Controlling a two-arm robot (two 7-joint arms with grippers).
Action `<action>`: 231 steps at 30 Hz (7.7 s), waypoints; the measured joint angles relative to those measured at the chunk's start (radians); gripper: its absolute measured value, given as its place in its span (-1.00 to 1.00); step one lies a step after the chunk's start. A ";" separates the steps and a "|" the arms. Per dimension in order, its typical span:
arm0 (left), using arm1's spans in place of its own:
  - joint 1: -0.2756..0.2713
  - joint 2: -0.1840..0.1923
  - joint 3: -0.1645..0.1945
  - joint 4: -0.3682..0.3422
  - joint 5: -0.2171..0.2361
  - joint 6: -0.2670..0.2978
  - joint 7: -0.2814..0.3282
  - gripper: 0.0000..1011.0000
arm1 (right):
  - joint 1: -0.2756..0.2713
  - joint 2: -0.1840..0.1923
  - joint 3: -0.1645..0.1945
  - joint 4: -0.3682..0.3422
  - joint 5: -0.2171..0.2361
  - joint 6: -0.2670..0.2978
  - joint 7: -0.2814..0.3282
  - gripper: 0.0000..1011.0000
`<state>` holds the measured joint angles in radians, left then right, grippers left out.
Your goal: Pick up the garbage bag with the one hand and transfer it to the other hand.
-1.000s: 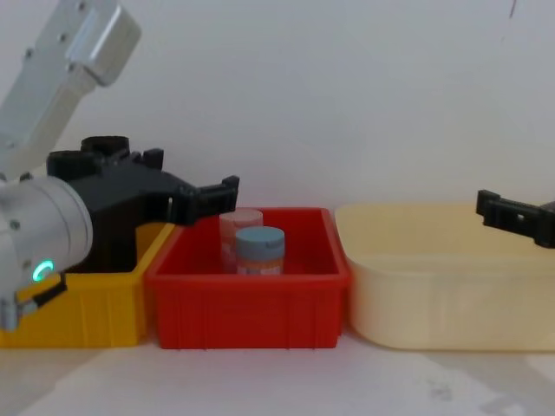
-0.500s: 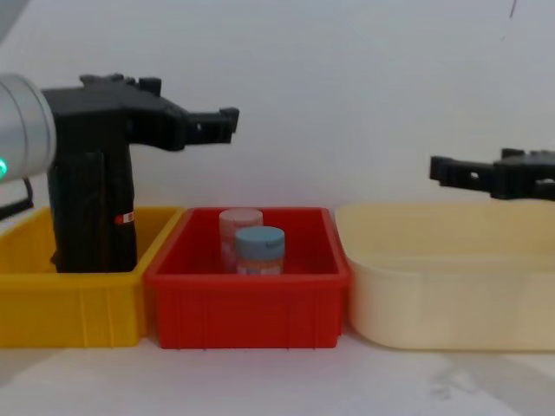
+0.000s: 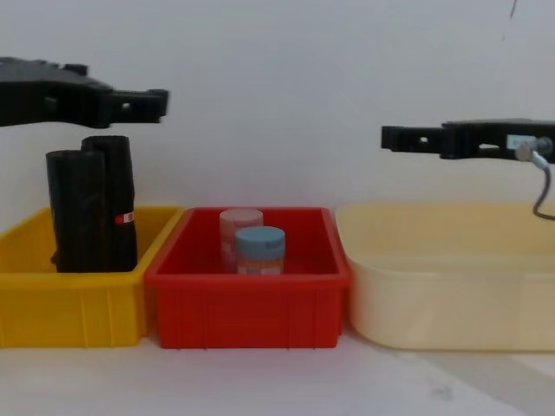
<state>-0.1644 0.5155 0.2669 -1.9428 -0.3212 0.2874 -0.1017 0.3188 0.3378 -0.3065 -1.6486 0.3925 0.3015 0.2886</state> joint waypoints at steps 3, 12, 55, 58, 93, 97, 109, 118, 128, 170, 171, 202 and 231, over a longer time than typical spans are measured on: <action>0.018 0.003 -0.034 0.008 -0.022 0.006 -0.001 0.98 | 0.029 -0.008 -0.014 0.019 0.000 0.010 0.006 0.98; 0.032 0.005 -0.094 0.085 -0.067 0.001 -0.030 0.98 | 0.106 -0.038 -0.058 0.089 -0.005 0.027 0.017 0.98; -0.123 -0.083 -0.054 0.410 -0.022 -0.099 -0.121 0.98 | 0.265 -0.125 -0.155 0.308 -0.062 0.008 0.063 0.98; -0.135 -0.089 -0.050 0.429 -0.018 -0.104 -0.127 0.98 | 0.270 -0.126 -0.158 0.316 -0.062 0.008 0.068 0.98; -0.194 -0.130 -0.040 0.518 -0.009 -0.141 -0.166 0.98 | 0.381 -0.144 -0.244 0.464 -0.022 0.089 0.226 0.98; -0.195 -0.131 -0.040 0.519 -0.009 -0.142 -0.167 0.98 | 0.393 -0.152 -0.254 0.482 -0.018 0.093 0.239 0.98; -0.197 -0.132 -0.039 0.522 -0.009 -0.143 -0.168 0.98 | 0.428 -0.173 -0.286 0.544 -0.020 0.090 0.251 0.98; -0.197 -0.133 -0.039 0.523 -0.009 -0.144 -0.168 0.98 | 0.452 -0.189 -0.310 0.602 -0.036 0.071 0.251 0.98; -0.198 -0.133 -0.039 0.523 -0.009 -0.144 -0.168 0.98 | 0.464 -0.199 -0.322 0.636 -0.051 0.057 0.254 0.98; -0.198 -0.133 -0.039 0.523 -0.009 -0.144 -0.168 0.98 | 0.470 -0.211 -0.320 0.678 -0.090 0.012 0.260 0.98; -0.198 -0.133 -0.039 0.523 -0.009 -0.144 -0.168 0.98 | 0.470 -0.211 -0.320 0.679 -0.090 0.011 0.260 0.98; -0.198 -0.133 -0.039 0.523 -0.009 -0.144 -0.168 0.98 | 0.468 -0.213 -0.316 0.693 -0.105 -0.006 0.259 0.30; -0.198 -0.133 -0.039 0.523 -0.009 -0.144 -0.168 -0.05 | 0.468 -0.213 -0.316 0.694 -0.106 -0.007 0.258 0.30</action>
<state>-0.3621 0.3827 0.2274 -1.4196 -0.3302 0.1439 -0.2698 0.7864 0.1250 -0.6225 -0.9546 0.2867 0.2949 0.5465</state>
